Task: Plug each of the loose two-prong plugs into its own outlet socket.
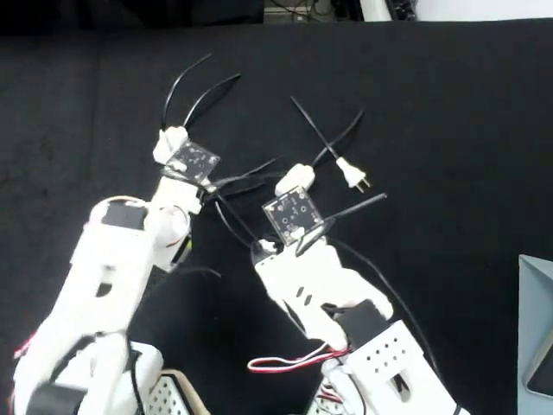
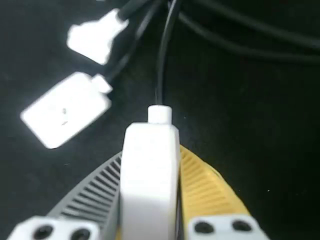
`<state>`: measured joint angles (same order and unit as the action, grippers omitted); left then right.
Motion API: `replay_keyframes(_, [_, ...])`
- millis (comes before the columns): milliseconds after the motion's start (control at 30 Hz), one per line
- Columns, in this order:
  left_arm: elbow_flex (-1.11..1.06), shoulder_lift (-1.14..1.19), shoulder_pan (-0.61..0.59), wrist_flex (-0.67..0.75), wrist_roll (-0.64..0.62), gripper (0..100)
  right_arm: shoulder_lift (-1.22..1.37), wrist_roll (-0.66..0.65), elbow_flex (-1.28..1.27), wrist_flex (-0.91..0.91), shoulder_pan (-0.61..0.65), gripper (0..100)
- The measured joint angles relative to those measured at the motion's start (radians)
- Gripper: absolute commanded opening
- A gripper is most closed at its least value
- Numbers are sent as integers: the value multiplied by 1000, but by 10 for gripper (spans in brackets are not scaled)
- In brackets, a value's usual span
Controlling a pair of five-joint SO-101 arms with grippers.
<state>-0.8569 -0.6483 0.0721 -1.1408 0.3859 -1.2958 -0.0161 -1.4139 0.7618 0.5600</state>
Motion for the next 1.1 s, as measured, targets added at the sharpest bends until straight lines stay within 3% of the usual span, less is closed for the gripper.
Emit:
replay_keyframes(167, [3,-196,-41,-49,6,29,0,0,0,0,0,13])
replay_keyframes(333, [21,-239,-121,-43,83,29,0,0,0,0,0,13])
replay_keyframes(600, [-147,-252,-152,140,180,35,0,0,0,0,0,13])
replay_keyframes(833, [-339,-252,-117,288,189,254,0,0,0,0,0,13])
replay_keyframes(1100, [-354,-253,-150,304,150,263,0,0,0,0,0,13])
